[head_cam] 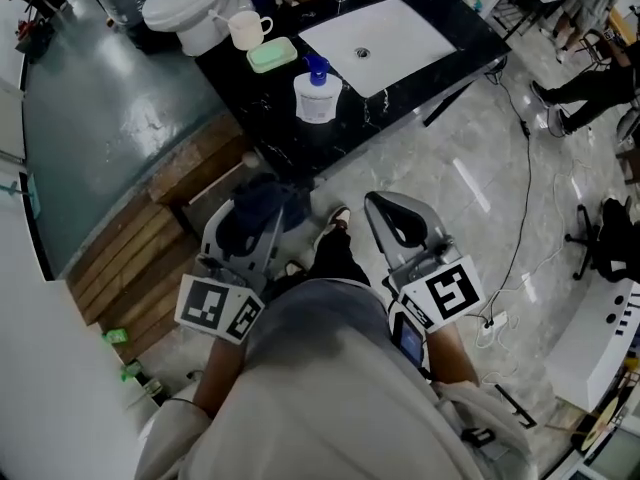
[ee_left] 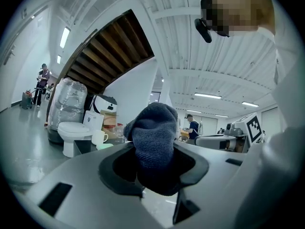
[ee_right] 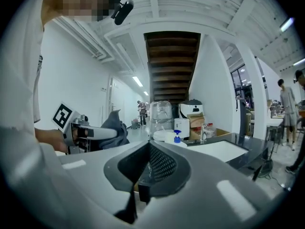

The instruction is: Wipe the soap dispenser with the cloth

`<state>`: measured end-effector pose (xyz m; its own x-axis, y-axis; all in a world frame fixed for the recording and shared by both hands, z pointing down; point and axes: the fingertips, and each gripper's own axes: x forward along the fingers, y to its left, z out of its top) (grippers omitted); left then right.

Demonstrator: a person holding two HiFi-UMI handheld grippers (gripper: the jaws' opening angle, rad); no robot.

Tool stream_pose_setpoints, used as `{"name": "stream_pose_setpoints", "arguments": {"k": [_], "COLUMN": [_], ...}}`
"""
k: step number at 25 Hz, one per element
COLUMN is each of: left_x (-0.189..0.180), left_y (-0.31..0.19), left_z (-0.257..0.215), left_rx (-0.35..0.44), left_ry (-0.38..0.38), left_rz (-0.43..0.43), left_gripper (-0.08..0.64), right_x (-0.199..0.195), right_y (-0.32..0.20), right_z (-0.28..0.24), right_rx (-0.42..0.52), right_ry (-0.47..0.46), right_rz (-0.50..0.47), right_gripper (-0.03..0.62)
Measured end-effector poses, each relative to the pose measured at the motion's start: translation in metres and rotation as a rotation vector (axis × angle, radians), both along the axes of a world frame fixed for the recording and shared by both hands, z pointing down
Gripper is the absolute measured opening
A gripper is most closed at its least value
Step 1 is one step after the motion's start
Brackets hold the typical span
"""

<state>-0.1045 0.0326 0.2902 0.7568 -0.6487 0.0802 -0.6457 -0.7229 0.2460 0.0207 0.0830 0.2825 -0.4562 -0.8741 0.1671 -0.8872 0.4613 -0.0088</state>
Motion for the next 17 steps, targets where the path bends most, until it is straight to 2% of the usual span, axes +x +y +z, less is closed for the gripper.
{"name": "stream_pose_setpoints", "arguments": {"k": [6, 12, 17], "left_x": [0.008, 0.008, 0.004], "left_y": [-0.007, -0.004, -0.004], "left_z": [-0.003, -0.001, 0.005], "left_rx": [0.010, -0.004, -0.021], "left_ry": [-0.006, 0.009, 0.017], "left_rz": [0.058, 0.069, 0.075], "left_gripper": [0.163, 0.163, 0.163], "right_x": [0.014, 0.023, 0.026], "right_y": [0.014, 0.027, 0.021], "right_z": [-0.025, -0.033, -0.032], "right_rx": [0.016, 0.012, 0.007], "right_ry": [-0.008, -0.010, -0.024], "right_rz": [0.069, 0.145, 0.171], "right_gripper": [-0.002, -0.002, -0.002]}}
